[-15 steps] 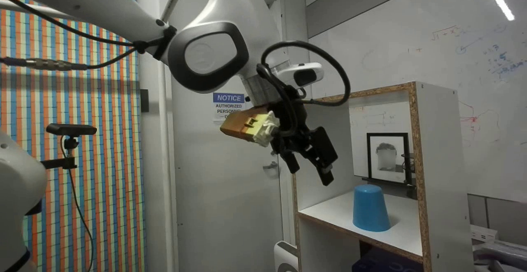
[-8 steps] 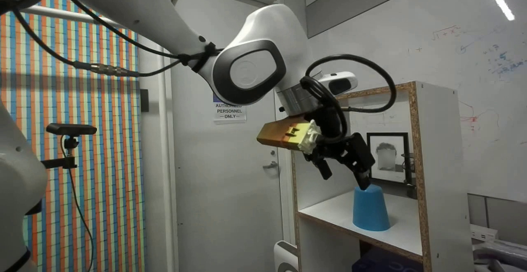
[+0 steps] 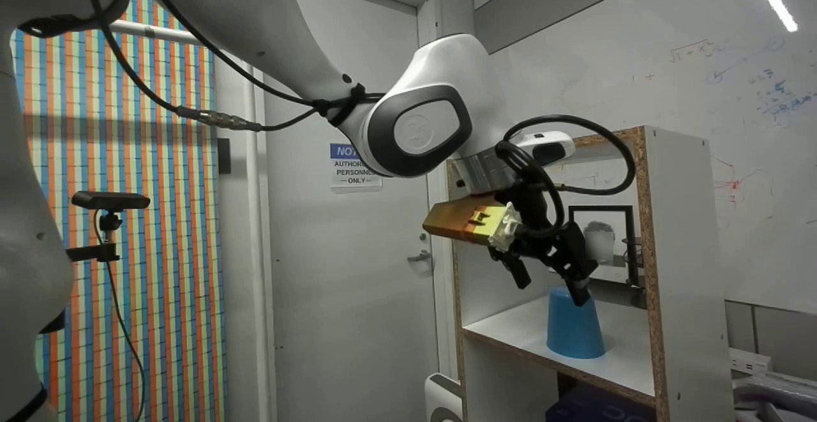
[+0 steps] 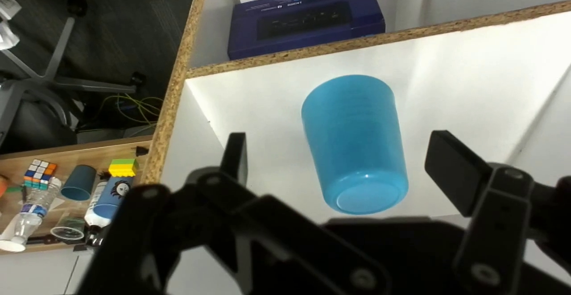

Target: Put the blue cup on top of the shelf

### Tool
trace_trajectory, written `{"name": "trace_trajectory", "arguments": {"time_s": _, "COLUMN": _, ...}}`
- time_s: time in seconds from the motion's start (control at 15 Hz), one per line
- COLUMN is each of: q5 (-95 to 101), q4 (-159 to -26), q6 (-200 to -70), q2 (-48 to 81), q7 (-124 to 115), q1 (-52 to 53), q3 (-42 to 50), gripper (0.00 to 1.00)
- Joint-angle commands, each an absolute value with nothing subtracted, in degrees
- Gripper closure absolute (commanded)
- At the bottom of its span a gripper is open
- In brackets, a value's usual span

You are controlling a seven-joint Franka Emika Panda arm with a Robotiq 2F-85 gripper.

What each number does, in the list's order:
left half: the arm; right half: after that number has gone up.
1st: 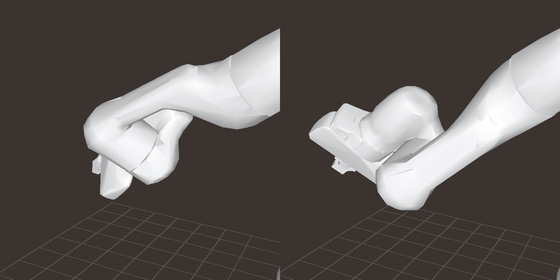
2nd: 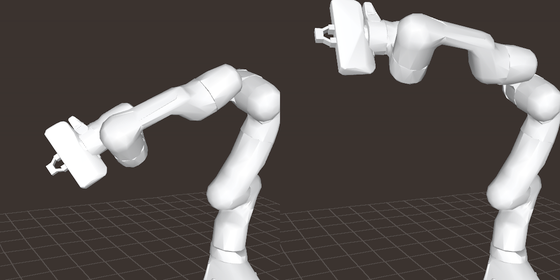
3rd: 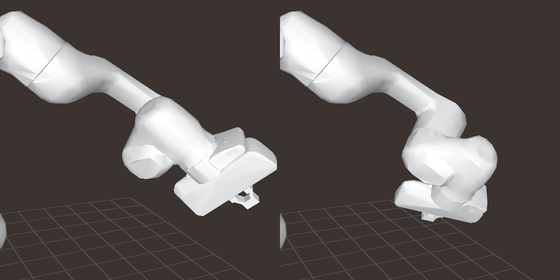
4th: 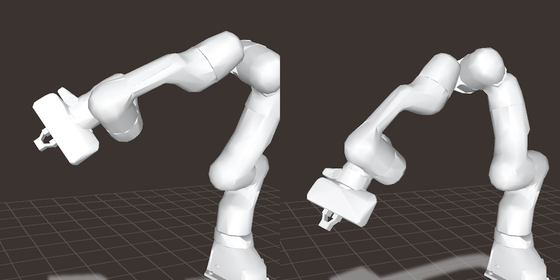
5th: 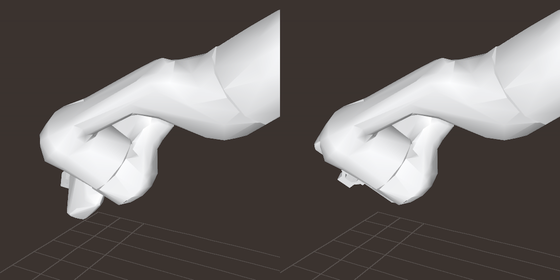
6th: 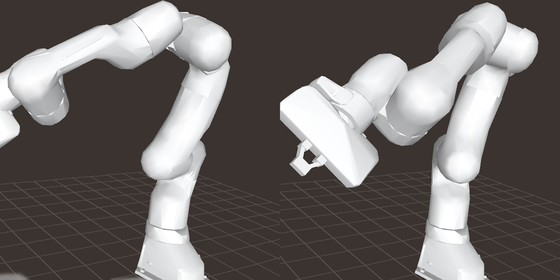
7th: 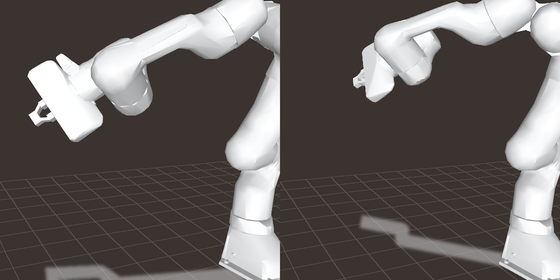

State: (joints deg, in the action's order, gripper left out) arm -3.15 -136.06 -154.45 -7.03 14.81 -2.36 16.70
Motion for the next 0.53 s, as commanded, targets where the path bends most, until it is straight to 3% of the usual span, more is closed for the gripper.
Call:
{"name": "trace_trajectory", "arguments": {"time_s": 0.0, "q5": -3.5, "q4": -136.0, "q6": -154.4, "q2": -7.0, "q7": 14.9, "q1": -4.4, "q3": 14.6, "gripper": 0.0}}
{"name": "trace_trajectory", "arguments": {"time_s": 0.47, "q5": -16.4, "q4": -140.0, "q6": -167.9, "q2": -7.3, "q7": 25.1, "q1": 2.1, "q3": 16.2, "gripper": 0.0}}
